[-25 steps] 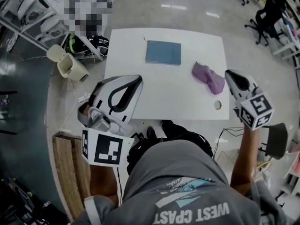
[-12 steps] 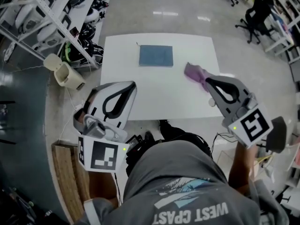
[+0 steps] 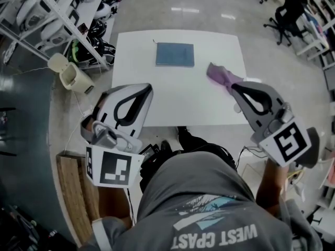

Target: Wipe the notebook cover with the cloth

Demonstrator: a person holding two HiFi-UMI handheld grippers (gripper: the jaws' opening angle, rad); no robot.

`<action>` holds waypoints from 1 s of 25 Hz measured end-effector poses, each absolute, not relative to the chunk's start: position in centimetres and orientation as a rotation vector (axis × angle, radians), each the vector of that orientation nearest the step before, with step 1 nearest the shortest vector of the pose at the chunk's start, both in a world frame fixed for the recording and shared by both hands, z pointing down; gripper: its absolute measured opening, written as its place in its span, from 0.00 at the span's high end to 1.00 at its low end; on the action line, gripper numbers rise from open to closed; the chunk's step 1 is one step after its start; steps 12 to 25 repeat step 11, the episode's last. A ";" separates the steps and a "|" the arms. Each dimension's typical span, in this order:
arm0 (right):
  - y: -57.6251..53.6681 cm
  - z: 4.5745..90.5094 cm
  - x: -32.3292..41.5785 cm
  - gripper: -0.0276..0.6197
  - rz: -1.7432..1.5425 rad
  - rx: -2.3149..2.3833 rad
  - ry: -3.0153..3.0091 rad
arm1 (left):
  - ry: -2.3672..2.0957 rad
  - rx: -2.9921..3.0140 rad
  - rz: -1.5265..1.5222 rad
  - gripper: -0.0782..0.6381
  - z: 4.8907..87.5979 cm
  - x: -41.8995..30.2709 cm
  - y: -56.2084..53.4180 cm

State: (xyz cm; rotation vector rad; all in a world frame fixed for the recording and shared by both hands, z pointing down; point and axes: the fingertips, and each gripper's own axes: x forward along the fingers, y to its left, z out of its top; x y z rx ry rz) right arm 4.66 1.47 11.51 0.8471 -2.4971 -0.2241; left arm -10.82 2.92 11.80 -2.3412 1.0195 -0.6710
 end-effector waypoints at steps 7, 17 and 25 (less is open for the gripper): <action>1.2 12.1 3.9 0.91 -0.212 0.831 -2.488 | 1.030 -2.351 -0.669 0.89 12.5 -11.5 2.7; 1.7 12.5 3.9 0.91 -0.211 0.826 -2.486 | 1.033 -2.352 -0.671 0.89 12.8 -11.6 3.2; 1.7 12.5 3.9 0.91 -0.211 0.826 -2.486 | 1.033 -2.352 -0.671 0.89 12.8 -11.6 3.2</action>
